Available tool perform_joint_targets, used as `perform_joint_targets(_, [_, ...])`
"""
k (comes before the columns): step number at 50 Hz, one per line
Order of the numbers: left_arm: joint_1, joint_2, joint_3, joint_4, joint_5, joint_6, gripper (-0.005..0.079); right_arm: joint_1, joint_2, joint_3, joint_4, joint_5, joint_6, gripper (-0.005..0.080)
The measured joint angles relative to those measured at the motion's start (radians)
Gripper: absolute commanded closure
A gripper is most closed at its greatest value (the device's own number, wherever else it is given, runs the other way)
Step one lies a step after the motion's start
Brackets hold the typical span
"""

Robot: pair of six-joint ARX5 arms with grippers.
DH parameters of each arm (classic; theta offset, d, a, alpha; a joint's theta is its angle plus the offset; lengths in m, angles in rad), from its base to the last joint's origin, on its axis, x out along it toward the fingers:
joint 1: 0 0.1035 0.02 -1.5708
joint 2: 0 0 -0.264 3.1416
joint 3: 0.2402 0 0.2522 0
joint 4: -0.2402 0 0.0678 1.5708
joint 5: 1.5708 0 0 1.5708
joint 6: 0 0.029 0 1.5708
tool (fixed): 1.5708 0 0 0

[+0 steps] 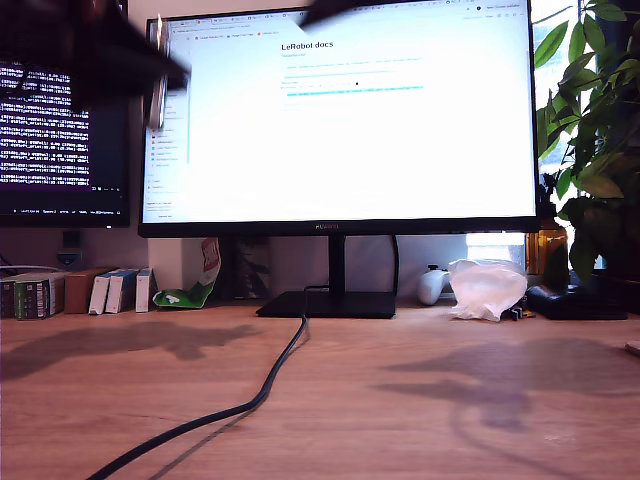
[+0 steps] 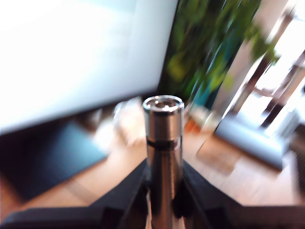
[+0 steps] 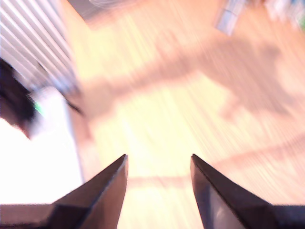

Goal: Pick the metallic laser pointer with your right arm, pass it to your left arm, then place it down to the left side of the table

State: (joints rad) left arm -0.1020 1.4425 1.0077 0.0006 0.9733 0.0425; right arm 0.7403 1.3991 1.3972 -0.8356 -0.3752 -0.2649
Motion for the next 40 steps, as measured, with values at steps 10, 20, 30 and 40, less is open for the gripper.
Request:
perform_joint_targets(10, [0.000, 0.000, 0.000, -0.258, -0.219, 0.272, 0.0766, -0.001, 0.000, 0.000, -0.008, 0.016, -0.031, 0.0375])
perform_joint_targets(20, [-0.016, 0.000, 0.003, -0.436, -0.497, 0.488, 0.0766, -0.007, 0.000, 0.000, -0.002, 0.018, -0.048, 0.0375])
perform_joint_targets(30, [-0.071, 0.001, 0.106, -0.624, -0.789, 0.632, 0.0766, -0.007, 0.000, 0.000, -0.002, 0.014, -0.074, 0.0375])
perform_joint_targets(40, [-0.121, 0.001, 0.161, -0.756, -1.030, 0.817, 0.0766, -0.007, 0.000, 0.000, 0.006, -0.033, -0.096, 0.0375])
